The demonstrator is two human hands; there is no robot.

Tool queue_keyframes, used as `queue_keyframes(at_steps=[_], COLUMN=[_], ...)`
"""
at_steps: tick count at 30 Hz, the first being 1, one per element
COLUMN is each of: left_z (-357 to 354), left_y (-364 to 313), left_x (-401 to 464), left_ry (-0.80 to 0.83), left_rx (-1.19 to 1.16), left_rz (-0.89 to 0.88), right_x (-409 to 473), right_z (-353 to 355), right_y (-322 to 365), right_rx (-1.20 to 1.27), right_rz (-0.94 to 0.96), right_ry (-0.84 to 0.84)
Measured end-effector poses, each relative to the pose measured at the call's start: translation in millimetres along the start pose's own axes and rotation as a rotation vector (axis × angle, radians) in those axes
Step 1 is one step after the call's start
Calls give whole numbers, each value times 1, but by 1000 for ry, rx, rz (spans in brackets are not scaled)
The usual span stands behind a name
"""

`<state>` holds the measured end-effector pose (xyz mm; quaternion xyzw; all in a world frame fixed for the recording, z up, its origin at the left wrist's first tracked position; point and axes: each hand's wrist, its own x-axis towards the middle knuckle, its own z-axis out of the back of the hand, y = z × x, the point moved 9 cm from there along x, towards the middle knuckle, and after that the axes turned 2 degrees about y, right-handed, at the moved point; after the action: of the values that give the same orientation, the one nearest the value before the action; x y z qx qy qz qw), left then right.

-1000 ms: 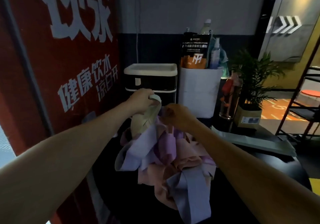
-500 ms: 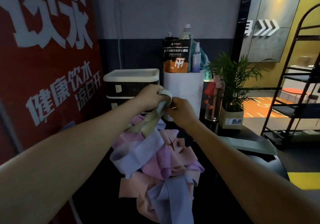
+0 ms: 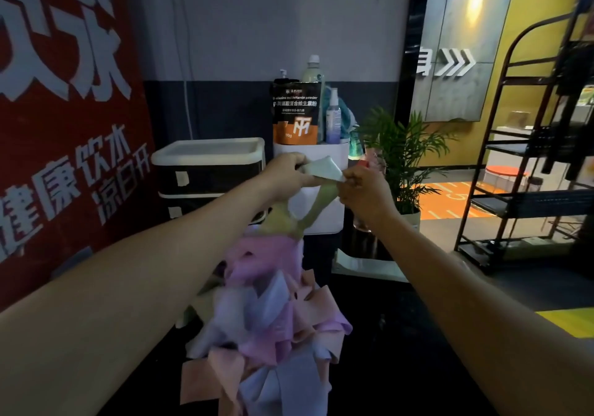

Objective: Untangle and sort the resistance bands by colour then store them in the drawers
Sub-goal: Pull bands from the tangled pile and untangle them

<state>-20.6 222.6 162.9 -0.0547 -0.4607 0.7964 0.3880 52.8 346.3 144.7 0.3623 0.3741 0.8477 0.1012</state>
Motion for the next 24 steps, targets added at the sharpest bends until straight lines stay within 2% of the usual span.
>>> queue_keyframes(at_steps=[12, 16, 20, 24], left_z=[8, 25, 33, 35], left_y=[22, 35, 33, 31], left_x=[6, 3, 2, 0], left_ry=[-34, -89, -115, -105], left_rx=[68, 20, -66, -174], left_rz=[26, 53, 53, 102], right_x=[3, 5, 4, 7], right_z=[32, 35, 31, 25], right_y=[-4, -13, -11, 1], right_rx=[-7, 131, 161, 370], right_rz=[31, -27, -51, -99], right_ry=[-28, -55, -48, 11])
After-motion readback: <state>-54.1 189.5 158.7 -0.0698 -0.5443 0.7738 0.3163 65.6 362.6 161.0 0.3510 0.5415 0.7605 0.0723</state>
